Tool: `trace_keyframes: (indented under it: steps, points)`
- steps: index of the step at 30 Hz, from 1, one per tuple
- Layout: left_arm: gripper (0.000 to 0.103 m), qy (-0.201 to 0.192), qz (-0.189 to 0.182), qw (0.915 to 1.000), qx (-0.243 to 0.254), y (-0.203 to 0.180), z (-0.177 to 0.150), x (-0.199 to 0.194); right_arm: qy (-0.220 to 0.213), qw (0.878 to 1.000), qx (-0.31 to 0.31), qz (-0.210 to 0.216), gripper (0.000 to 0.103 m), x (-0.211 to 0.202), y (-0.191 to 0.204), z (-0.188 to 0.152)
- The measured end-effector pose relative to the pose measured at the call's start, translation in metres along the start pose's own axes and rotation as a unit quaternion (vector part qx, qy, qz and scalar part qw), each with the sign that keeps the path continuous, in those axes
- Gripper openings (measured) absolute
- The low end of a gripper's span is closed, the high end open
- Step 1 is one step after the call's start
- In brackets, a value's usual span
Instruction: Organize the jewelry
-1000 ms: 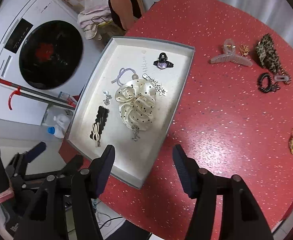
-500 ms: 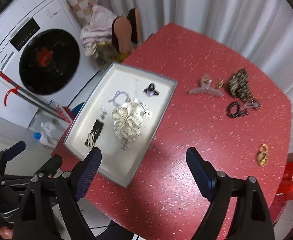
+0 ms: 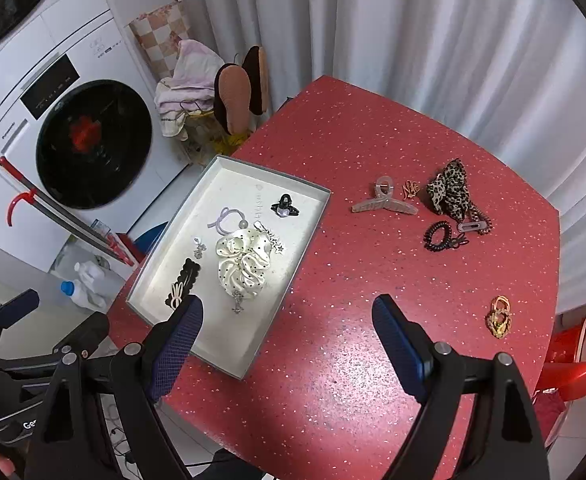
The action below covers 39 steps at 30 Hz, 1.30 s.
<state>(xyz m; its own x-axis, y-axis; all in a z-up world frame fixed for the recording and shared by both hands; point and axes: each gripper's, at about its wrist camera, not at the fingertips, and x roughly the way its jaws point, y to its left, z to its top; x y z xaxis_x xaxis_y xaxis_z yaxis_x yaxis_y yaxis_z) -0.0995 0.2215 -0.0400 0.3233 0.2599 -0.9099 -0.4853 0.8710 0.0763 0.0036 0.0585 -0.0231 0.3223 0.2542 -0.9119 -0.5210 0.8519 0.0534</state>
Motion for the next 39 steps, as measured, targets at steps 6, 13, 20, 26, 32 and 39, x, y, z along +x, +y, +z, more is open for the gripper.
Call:
trace_keyframes:
  steps: [6,13,20,26,32,39]
  points:
    - [0.102,0.002,-0.002,1.0,-0.001,-0.0006,-0.0017,-0.0011,0.0,1.0,0.001,0.001,0.088,-0.0008,-0.0001,-0.0003]
    - [0.102,0.003,-0.002,1.0,0.002,-0.0005,-0.0018,-0.0034,0.001,1.0,-0.002,0.001,0.088,-0.0015,0.0006,-0.0017]
    - [0.102,0.003,-0.003,1.0,0.001,-0.0014,-0.0017,-0.0024,0.001,1.0,-0.002,0.001,0.088,-0.0014,0.0008,-0.0015]
    - [0.102,0.003,-0.001,1.0,0.002,-0.0016,-0.0016,-0.0028,0.001,1.0,-0.002,0.001,0.088,-0.0014,0.0013,-0.0014]
    - [0.102,0.003,-0.001,1.0,0.002,-0.0014,-0.0017,-0.0027,0.001,1.0,-0.002,0.002,0.088,-0.0018,0.0017,-0.0022]
    - [0.102,0.004,-0.002,1.0,0.002,-0.002,-0.0025,-0.0028,0.001,1.0,-0.003,0.002,0.088,-0.0026,0.0013,-0.0024]
